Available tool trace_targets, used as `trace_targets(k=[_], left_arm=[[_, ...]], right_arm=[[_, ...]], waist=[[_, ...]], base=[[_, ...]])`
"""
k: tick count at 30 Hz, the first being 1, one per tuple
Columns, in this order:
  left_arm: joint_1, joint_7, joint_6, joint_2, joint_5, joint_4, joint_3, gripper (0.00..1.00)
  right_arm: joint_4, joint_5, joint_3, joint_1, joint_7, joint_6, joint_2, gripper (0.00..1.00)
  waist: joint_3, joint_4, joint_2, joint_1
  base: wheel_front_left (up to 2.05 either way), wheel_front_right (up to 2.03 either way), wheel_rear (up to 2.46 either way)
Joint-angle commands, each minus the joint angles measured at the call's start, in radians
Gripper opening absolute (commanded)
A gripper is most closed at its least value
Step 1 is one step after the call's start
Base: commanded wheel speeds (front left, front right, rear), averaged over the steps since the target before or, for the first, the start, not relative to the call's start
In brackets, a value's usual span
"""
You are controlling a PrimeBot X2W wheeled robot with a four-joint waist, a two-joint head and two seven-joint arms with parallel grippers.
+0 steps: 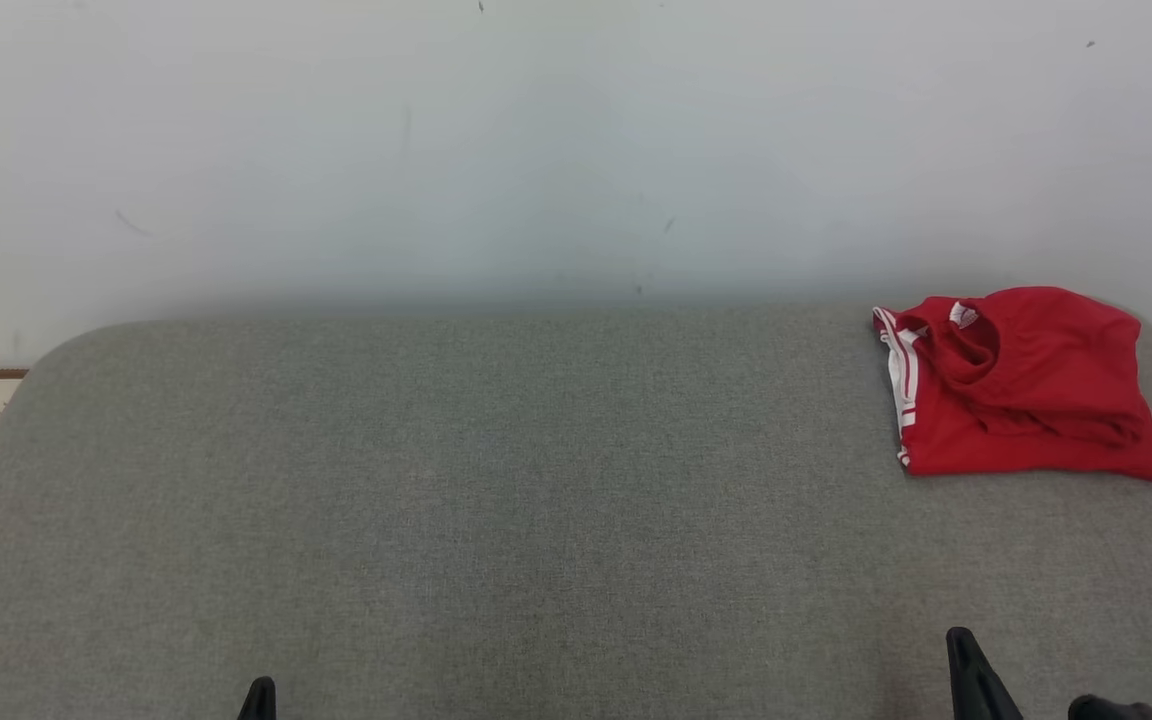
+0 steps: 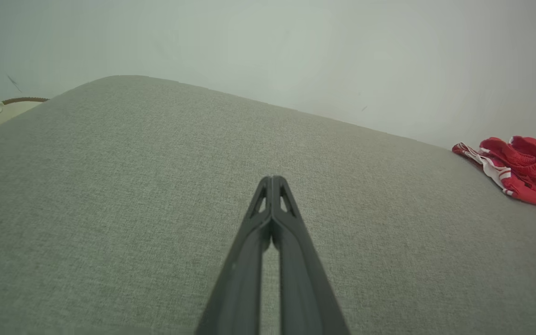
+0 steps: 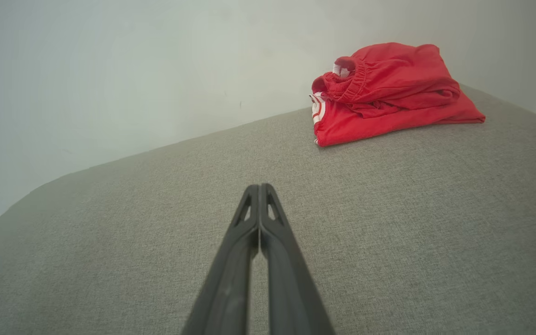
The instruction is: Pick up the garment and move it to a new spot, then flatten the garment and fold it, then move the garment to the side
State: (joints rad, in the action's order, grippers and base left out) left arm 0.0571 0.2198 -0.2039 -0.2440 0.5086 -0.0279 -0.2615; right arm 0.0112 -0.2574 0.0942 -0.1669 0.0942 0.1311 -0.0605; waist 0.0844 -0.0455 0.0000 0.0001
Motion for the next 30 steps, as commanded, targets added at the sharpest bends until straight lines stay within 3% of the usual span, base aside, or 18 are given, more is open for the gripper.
trace_targets(k=[1,30], left_arm=[[-0.022,-0.004,0.012,-0.002,0.043,0.006,0.017,0.00],[-0.057,-0.064,0.128,0.064,0.428,-0.052,0.098,0.00]], right_arm=[[0.005,-0.059,-0.006,0.038,-0.007,0.000,-0.011,0.00],[-0.098,-0.548,-0.079,0.132,-0.098,0.000,-0.034,0.00]], waist=[[-0.001,0.001,0.0000,-0.0001],[-0.023,0.012,0.0000,-0.0001]], base=[[0.00,0.00,0.00],[0.00,0.00,0.00]])
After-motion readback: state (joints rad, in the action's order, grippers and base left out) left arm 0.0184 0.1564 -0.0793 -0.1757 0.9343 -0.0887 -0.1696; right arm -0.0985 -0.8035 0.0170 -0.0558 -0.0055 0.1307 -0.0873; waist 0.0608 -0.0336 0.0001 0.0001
